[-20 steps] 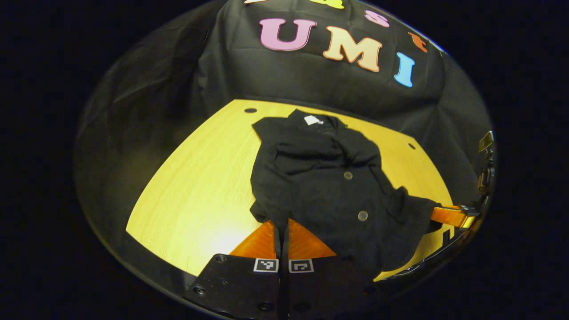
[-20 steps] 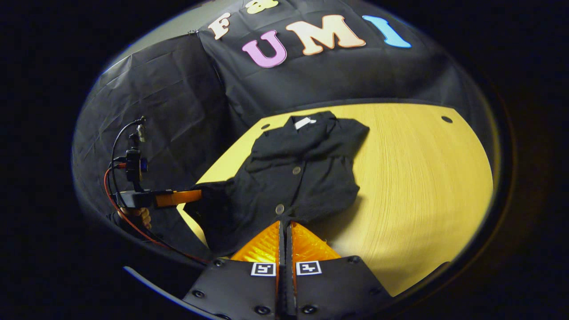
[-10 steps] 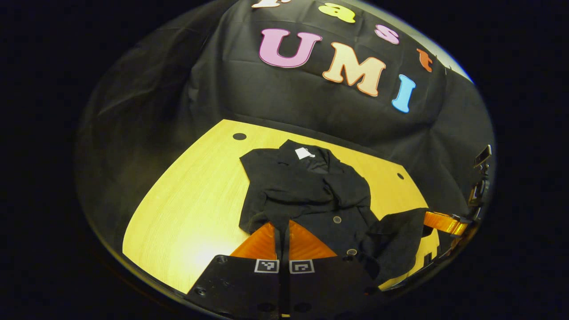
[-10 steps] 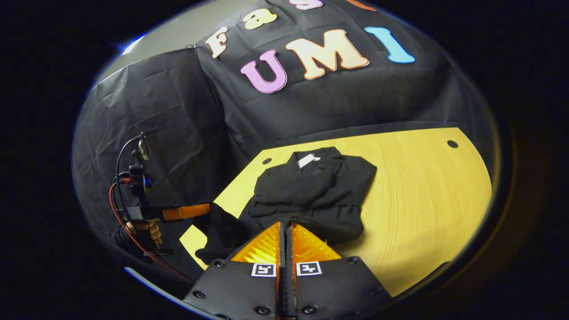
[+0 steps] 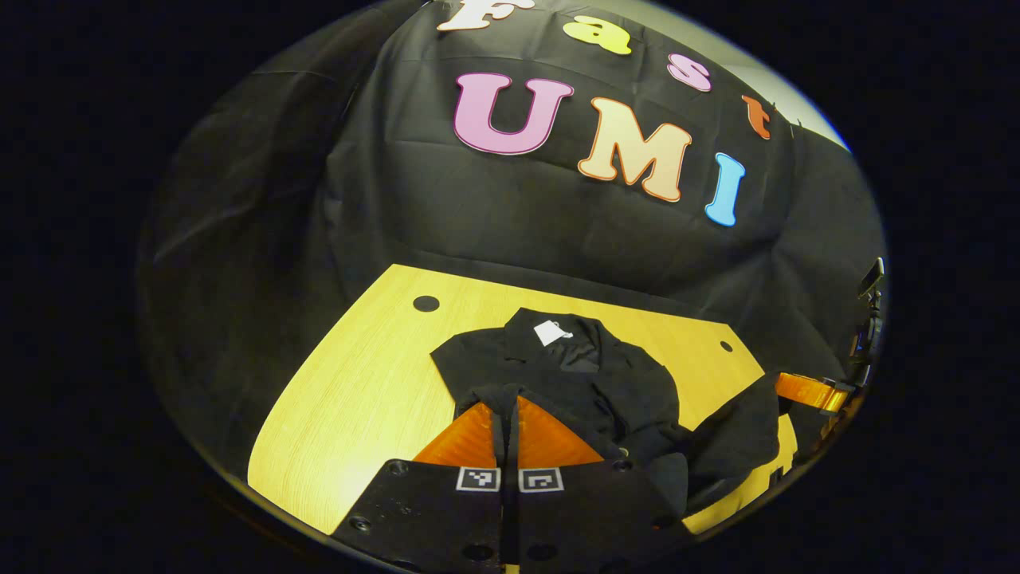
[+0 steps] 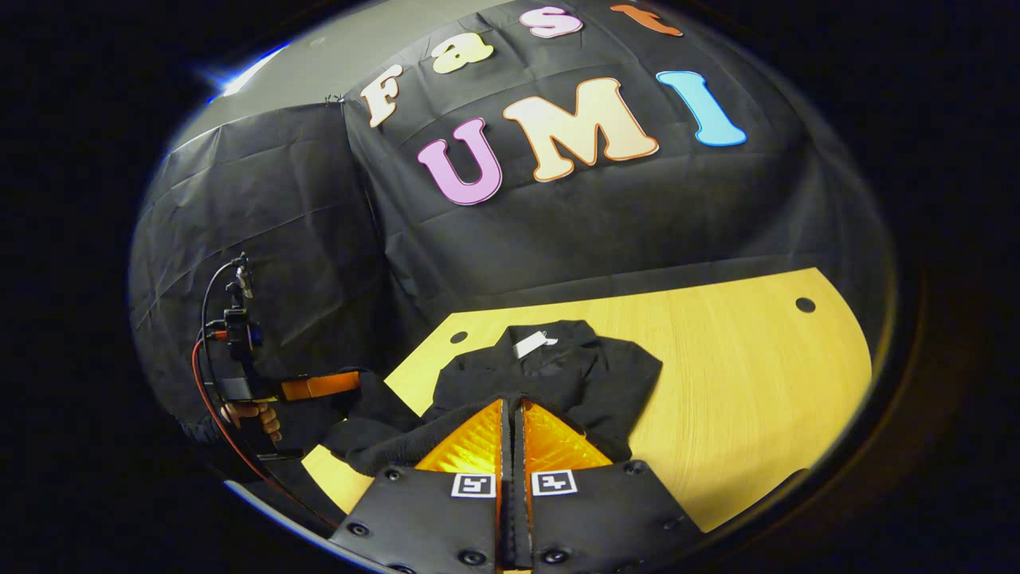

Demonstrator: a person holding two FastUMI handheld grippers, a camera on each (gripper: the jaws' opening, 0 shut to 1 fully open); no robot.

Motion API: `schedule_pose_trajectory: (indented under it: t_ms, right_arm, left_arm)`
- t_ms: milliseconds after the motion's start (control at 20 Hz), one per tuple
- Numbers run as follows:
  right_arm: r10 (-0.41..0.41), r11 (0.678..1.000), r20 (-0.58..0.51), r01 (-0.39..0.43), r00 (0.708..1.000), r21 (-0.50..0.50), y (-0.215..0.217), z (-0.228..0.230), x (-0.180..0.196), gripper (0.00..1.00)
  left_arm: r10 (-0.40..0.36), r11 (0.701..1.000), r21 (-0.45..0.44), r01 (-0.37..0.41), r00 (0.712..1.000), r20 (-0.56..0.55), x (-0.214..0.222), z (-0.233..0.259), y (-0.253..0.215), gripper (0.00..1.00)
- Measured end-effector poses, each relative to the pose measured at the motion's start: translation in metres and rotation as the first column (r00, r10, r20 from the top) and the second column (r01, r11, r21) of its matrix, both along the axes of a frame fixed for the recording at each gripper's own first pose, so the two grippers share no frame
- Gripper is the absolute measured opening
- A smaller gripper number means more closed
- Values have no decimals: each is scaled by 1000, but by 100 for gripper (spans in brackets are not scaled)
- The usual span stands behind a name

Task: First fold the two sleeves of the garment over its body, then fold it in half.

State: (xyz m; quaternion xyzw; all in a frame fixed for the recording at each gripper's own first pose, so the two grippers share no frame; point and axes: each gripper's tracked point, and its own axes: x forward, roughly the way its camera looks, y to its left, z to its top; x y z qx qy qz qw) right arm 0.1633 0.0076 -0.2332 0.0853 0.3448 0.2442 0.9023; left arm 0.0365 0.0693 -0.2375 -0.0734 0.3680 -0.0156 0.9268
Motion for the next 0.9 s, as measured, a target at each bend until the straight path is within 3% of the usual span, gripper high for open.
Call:
schedule_pose_trajectory:
  t_ms: [400, 900]
  right_arm:
    - [-56, 998, 44, 57, 997, -32, -1, 0, 58, 2]
    - [-210, 970, 29, 212, 977, -116, -27, -36, 139, 2]
  left_arm:
    - [-36, 999, 2, 36, 999, 4, 57, -21, 10, 0]
    - [-117, 982, 146, 116, 993, -2, 117, -63, 28, 0]
